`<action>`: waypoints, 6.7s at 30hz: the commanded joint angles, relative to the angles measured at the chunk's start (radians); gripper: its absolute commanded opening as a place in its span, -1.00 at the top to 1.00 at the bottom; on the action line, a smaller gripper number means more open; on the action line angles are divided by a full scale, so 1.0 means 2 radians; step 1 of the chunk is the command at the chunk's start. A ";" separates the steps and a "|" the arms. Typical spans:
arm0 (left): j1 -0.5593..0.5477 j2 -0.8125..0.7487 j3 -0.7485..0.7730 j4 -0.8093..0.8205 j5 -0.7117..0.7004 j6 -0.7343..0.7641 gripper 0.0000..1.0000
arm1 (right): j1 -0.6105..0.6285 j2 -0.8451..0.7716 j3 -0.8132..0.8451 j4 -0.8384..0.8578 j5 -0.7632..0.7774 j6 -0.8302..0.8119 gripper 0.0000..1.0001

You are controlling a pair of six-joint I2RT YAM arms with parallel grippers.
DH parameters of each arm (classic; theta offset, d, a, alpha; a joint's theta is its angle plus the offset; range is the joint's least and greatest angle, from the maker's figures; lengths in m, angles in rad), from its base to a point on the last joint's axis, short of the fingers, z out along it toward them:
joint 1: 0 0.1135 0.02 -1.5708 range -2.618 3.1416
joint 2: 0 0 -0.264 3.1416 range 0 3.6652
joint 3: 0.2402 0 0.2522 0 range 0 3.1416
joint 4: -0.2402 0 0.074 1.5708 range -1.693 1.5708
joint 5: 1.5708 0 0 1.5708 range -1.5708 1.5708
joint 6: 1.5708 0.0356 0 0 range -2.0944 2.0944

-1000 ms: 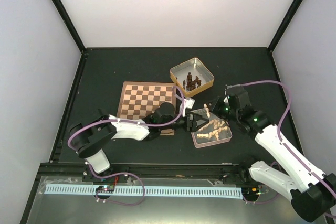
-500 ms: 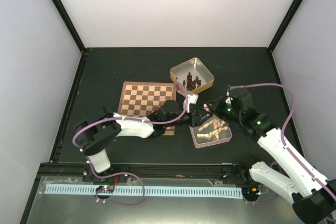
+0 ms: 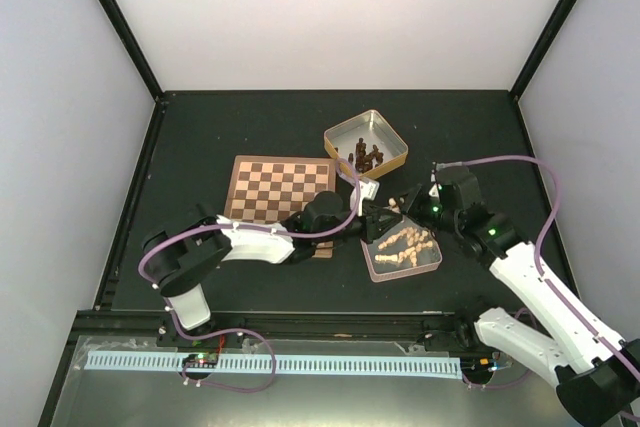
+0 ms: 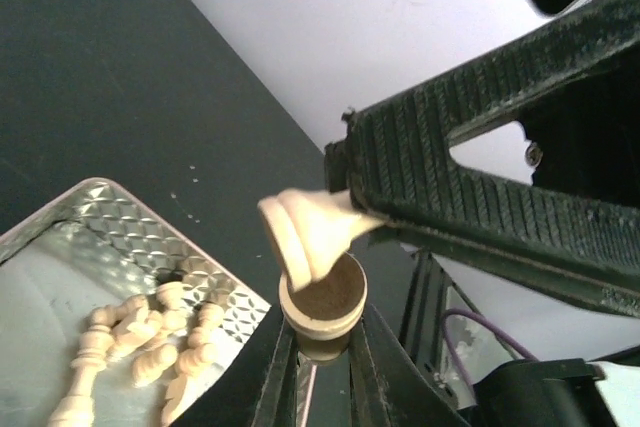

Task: Set up the chess pieces on the board
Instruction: Pick up the chess piece from the storage box, then place the chess piece on the chessboard.

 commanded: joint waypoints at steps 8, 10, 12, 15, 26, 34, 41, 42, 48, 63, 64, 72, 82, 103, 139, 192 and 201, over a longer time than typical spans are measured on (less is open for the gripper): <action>0.016 -0.133 -0.048 -0.191 -0.125 0.053 0.97 | 0.011 0.084 0.040 -0.018 0.075 -0.146 0.92; 0.027 -0.187 -0.060 -0.247 -0.159 0.062 0.97 | 0.031 0.109 0.044 -0.010 0.084 -0.162 0.92; 0.040 -0.241 -0.067 -0.311 -0.205 0.071 0.97 | 0.060 0.134 0.049 0.004 0.089 -0.173 0.92; 0.076 -0.320 -0.072 -0.399 -0.255 0.083 0.97 | 0.109 0.191 0.075 0.007 0.097 -0.186 0.91; 0.233 -0.521 -0.091 -0.522 -0.243 0.094 0.95 | 0.245 0.400 0.190 -0.005 0.156 -0.217 0.86; 0.271 -0.535 -0.095 -0.529 -0.192 0.081 0.96 | 0.268 0.474 0.241 -0.017 0.159 -0.233 0.81; 0.285 -0.534 -0.100 -0.528 -0.179 0.078 0.97 | 0.269 0.497 0.255 -0.037 0.164 -0.234 0.76; 0.287 -0.534 -0.102 -0.528 -0.178 0.077 0.97 | 0.270 0.497 0.254 -0.038 0.165 -0.233 0.75; 0.294 -0.534 -0.104 -0.526 -0.166 0.075 0.96 | 0.269 0.490 0.260 -0.045 0.158 -0.229 0.44; 0.301 -0.505 -0.061 -0.446 0.097 -0.052 0.96 | 0.202 0.225 0.083 0.227 0.047 -0.190 -0.06; 0.302 -0.500 -0.057 -0.435 0.123 -0.059 0.96 | 0.191 0.212 0.079 0.237 0.026 -0.176 -0.07; 0.302 -0.475 -0.013 -0.411 0.287 -0.064 0.94 | 0.173 0.163 0.135 0.216 -0.058 -0.164 -0.19; 0.301 -0.502 0.005 -0.481 0.279 0.189 0.94 | 0.172 0.181 0.220 0.112 -0.118 -0.165 -0.21; 0.250 -0.418 0.095 -0.676 0.072 0.552 0.95 | 0.193 0.297 0.368 -0.049 -0.097 -0.234 -0.05; 0.217 -0.460 0.054 -0.615 0.021 0.445 -0.35 | 0.157 0.286 0.299 0.063 -0.119 -0.132 0.91; 0.237 -0.448 0.038 -0.430 0.099 -0.037 0.97 | 0.054 0.164 0.040 0.506 -0.267 0.118 -0.19; 0.263 -0.405 0.108 -0.839 -0.076 0.152 0.97 | 0.042 0.131 0.045 0.262 -0.144 -0.057 -0.28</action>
